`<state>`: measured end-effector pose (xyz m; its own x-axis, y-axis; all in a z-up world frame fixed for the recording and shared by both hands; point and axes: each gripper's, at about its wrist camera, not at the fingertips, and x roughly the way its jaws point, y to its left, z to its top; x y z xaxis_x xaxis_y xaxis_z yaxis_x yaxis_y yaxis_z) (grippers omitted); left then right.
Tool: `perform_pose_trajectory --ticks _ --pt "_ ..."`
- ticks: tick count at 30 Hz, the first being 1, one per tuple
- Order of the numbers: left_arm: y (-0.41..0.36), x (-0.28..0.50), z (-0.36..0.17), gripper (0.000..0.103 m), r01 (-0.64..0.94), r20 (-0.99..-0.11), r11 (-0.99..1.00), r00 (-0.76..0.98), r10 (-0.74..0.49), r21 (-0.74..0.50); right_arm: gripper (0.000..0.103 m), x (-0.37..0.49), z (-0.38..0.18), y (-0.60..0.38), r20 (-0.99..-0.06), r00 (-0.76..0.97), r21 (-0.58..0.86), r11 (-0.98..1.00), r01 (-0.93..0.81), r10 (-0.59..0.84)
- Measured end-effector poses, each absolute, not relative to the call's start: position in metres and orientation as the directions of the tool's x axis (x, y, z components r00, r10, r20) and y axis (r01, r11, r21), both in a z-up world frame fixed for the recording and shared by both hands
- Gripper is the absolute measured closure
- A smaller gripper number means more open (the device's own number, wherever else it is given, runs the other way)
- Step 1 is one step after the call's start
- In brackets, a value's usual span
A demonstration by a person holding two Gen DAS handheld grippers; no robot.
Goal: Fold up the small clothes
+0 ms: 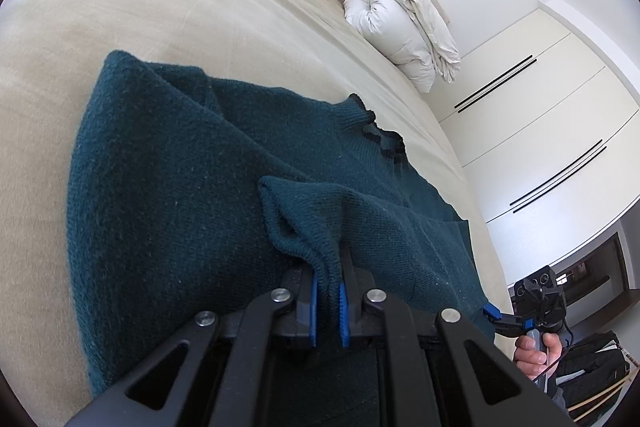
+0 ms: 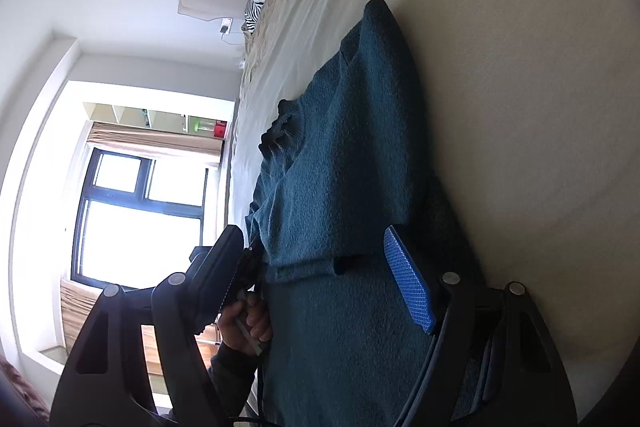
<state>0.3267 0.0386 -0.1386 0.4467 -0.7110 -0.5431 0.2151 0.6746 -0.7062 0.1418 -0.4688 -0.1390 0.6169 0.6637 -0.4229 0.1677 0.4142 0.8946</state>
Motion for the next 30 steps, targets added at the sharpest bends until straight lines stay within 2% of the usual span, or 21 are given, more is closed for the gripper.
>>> perform_pose_trajectory --ticks 3,5,7,8,10,13,21,27,30 --pt "0.046 0.331 -0.136 0.089 0.174 -0.544 0.644 0.398 -0.738 -0.745 0.031 0.1 -0.131 -0.468 -0.433 0.636 0.891 0.411 0.193 0.639" --pt "0.053 0.324 -0.125 0.08 0.147 -0.565 0.657 0.395 -0.724 -0.739 0.029 0.066 -0.121 -0.467 -0.426 0.66 0.891 0.415 0.185 0.619" --pt "0.061 0.309 -0.11 0.048 0.149 -0.56 0.659 0.41 -0.72 -0.737 0.029 0.03 -0.11 -0.465 -0.424 0.677 0.885 0.434 0.169 0.602" --pt "0.067 0.298 -0.102 0.044 0.148 -0.561 0.666 0.425 -0.71 -0.731 0.029 0.013 -0.106 -0.463 -0.435 0.684 0.876 0.45 0.172 0.586" --pt "0.081 0.274 -0.087 0.029 0.141 -0.561 0.681 0.461 -0.688 -0.719 0.029 -0.021 -0.102 -0.462 -0.437 0.698 0.871 0.46 0.171 0.567" --pt "0.1 0.232 -0.074 0.029 0.149 -0.541 0.671 0.478 -0.692 -0.726 0.029 -0.065 -0.102 -0.457 -0.435 0.722 0.871 0.454 0.187 0.538" --pt "0.111 0.101 -0.075 0.027 0.179 -0.662 0.799 0.473 -0.582 -0.574 0.029 -0.13 -0.091 -0.425 -0.532 0.716 0.781 0.588 0.209 0.452" --pt "0.134 0.035 -0.089 0.027 0.14 -0.715 0.843 0.469 -0.519 -0.52 0.029 -0.153 -0.071 -0.423 -0.635 0.692 0.658 0.71 0.252 0.343" --pt "0.148 0.017 -0.095 0.027 0.101 -0.724 0.844 0.467 -0.508 -0.527 0.029 -0.163 -0.072 -0.423 -0.648 0.69 0.642 0.718 0.268 0.322"
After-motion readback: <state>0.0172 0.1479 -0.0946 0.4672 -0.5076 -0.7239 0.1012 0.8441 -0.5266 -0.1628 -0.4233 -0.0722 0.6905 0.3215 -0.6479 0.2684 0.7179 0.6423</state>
